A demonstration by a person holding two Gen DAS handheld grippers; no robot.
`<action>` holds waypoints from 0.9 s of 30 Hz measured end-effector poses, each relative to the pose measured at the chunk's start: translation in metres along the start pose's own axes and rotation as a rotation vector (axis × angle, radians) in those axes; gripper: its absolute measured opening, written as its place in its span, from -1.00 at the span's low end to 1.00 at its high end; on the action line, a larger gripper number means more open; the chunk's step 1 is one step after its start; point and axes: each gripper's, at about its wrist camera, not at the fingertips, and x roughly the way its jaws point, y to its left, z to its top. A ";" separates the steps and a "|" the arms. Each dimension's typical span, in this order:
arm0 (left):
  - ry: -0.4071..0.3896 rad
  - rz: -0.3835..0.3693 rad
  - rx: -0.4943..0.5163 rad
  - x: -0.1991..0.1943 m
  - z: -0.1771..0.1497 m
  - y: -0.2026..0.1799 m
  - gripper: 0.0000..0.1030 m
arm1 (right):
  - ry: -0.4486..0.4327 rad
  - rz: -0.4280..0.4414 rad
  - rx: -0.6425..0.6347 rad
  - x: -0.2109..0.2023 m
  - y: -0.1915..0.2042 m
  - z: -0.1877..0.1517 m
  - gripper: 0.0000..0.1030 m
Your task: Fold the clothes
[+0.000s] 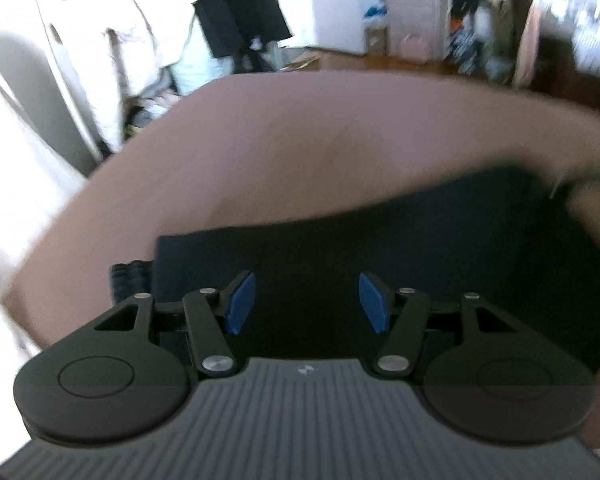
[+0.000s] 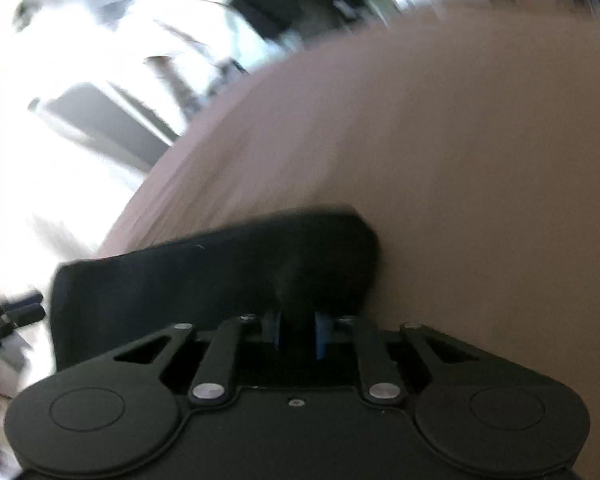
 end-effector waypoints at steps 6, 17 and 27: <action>0.020 0.144 0.010 0.011 -0.037 0.008 0.16 | -0.042 -0.170 -0.035 0.005 0.001 0.008 -0.49; 0.135 0.123 -0.201 0.035 -0.025 0.080 0.48 | 0.065 -0.126 0.211 -0.044 -0.024 -0.075 0.58; 0.132 -0.024 -0.040 -0.007 -0.010 0.089 0.45 | -0.084 0.064 0.518 -0.030 -0.028 -0.139 0.64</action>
